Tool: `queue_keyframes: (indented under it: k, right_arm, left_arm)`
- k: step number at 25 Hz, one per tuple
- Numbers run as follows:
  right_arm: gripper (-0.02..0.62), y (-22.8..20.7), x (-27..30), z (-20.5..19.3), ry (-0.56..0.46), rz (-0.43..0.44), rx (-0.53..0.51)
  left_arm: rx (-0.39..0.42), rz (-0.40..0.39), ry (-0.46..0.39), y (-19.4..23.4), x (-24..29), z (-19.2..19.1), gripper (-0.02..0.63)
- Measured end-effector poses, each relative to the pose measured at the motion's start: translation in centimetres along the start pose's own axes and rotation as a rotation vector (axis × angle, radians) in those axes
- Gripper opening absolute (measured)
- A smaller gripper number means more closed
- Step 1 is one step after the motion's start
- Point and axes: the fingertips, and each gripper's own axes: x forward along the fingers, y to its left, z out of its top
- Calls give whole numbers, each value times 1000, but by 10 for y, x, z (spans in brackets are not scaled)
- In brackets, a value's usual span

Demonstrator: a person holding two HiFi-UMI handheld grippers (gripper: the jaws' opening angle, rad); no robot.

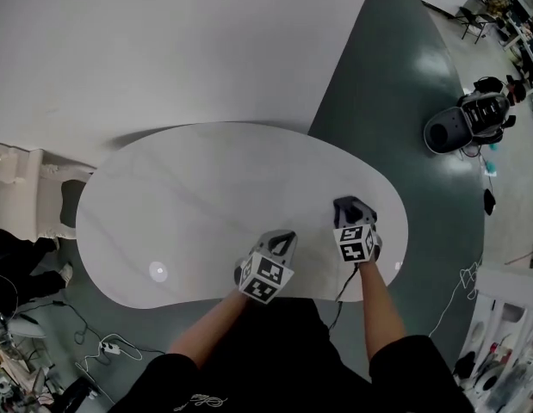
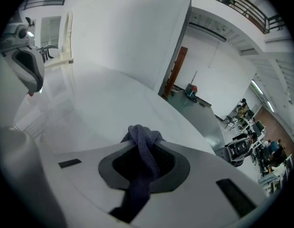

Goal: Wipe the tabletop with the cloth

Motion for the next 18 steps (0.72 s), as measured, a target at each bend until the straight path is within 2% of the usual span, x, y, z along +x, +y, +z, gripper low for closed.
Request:
queue_keyframes:
  k: [5,11,18]
  right_arm:
    - [26,-35,32,28,-30,4,-38]
    - [26,-77,65,55,-47,-22,16]
    - [25,-94,87,85,-94,-106,-70]
  left_arm:
    - [-20,24,11,17,15,12,8]
    - [-49,55,24,33,30,20,8]
    - [-95,105,34,52,30,15,8]
